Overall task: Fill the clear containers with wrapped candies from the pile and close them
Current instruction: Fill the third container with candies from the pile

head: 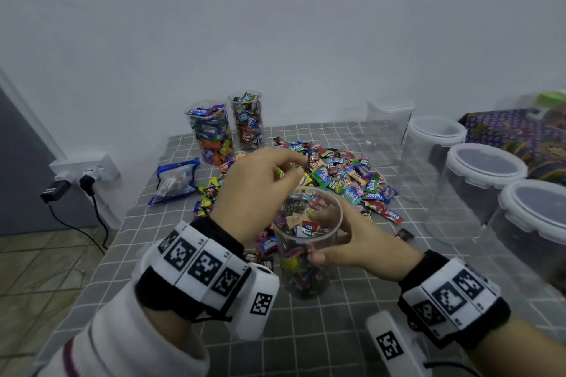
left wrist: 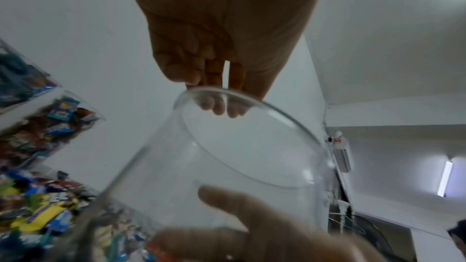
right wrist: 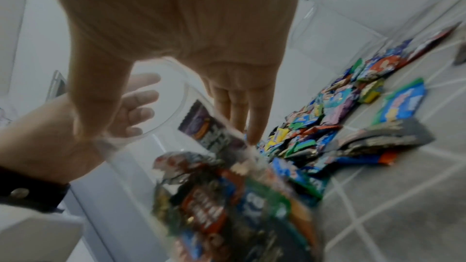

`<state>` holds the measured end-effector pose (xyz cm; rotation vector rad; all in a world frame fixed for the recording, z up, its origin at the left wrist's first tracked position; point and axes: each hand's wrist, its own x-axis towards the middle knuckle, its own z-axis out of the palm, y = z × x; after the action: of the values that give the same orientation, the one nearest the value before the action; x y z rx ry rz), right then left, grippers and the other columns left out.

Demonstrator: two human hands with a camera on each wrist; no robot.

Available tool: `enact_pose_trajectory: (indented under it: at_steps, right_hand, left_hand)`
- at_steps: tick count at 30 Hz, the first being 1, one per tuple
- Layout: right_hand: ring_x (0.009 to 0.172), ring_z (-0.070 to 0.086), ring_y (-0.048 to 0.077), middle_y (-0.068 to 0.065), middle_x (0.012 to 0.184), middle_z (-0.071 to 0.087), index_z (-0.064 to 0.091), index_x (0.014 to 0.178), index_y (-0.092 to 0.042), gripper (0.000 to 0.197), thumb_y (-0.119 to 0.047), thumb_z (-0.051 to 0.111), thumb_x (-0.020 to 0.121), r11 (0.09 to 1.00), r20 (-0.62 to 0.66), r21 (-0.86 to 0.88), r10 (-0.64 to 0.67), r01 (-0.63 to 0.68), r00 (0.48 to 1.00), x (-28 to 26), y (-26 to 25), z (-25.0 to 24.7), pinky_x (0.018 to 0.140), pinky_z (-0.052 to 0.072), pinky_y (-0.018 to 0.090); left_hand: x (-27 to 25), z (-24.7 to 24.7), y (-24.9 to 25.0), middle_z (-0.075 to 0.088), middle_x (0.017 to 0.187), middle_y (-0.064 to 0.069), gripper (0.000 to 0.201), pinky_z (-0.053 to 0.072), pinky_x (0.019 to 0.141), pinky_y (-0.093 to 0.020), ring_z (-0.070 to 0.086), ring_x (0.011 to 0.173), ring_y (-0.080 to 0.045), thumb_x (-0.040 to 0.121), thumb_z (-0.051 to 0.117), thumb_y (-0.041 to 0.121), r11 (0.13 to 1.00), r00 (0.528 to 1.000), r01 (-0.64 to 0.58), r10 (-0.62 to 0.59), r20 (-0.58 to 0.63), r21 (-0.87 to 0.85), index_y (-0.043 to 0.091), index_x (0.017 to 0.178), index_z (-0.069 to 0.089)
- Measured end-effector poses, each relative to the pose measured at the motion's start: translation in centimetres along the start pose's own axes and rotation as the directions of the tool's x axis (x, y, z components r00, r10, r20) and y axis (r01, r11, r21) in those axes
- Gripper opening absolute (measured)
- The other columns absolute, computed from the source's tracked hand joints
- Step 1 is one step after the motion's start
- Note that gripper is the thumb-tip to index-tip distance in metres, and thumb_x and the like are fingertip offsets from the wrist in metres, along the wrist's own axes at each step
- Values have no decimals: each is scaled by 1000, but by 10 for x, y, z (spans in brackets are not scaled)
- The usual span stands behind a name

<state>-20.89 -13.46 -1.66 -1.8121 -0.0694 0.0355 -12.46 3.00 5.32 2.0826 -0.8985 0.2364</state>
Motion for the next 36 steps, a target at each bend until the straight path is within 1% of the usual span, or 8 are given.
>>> enact_pose_trajectory:
  at_steps: [4,9,16,20,24,32,34,36]
  right_hand:
    - [118,49,-1,-16,131,53,39,135,-33,81,-35,73,61,935,173,-338,170,-104,970,0,5,-17,103,38,24]
    - [131,35,16,3,147,35,28,146,-17,73,-32,63,84,647,-40,-743,210,-170,977,20,11,-35,109,30,30]
    - [141,18,24,4,155,15,3,150,-23,109,-58,70,72,463,-135,-849,276,-255,952,56,26,-47,112,29,47]
    - [140,19,30,10,154,13,-4,150,-24,119,-64,71,66,379,-128,-890,331,-256,935,75,34,-43,112,28,49]
    - [143,12,34,14,157,2,-9,150,-28,118,-64,69,69,347,-137,-897,374,-275,917,92,34,-42,112,24,55]
    - [133,33,37,15,155,14,2,150,-32,102,-62,64,74,267,-93,-936,440,-229,893,106,23,-42,101,41,49]
    - [129,37,34,9,153,24,9,149,-35,94,-65,60,75,246,-56,-952,449,-183,892,108,23,-40,98,44,48]
    - [125,45,29,8,143,40,17,149,-34,82,-59,57,82,248,-59,-952,427,-180,902,109,22,-38,94,44,42]
  left_hand:
    - [12,-3,-25,62,97,8,16,49,82,-37,57,80,-13,92,57,26,987,989,143,-144,18,74,28,103,67]
    - [27,8,-65,53,129,0,28,46,91,-36,56,106,-18,91,57,35,890,919,243,-338,202,386,30,118,60]
    - [39,44,-109,23,153,-2,92,42,103,-48,32,136,-25,72,66,64,775,688,82,-499,527,627,34,147,21]
    - [46,58,-114,-1,160,-8,104,33,108,-55,15,144,-35,75,63,65,740,633,36,-537,558,672,34,150,-2]
    - [53,62,-109,-9,157,-18,107,28,110,-55,15,142,-43,81,67,48,735,611,56,-560,559,676,29,150,-13]
    - [63,72,-106,-1,157,-21,85,32,108,-50,18,140,-47,89,52,55,724,555,-34,-559,616,689,34,151,-3]
    - [66,73,-109,13,155,-21,81,30,111,-51,23,138,-46,89,53,54,733,537,-66,-546,643,677,31,151,6]
    - [66,74,-108,40,143,-15,68,39,105,-45,40,131,-39,88,54,52,759,577,-95,-485,658,644,31,145,25]
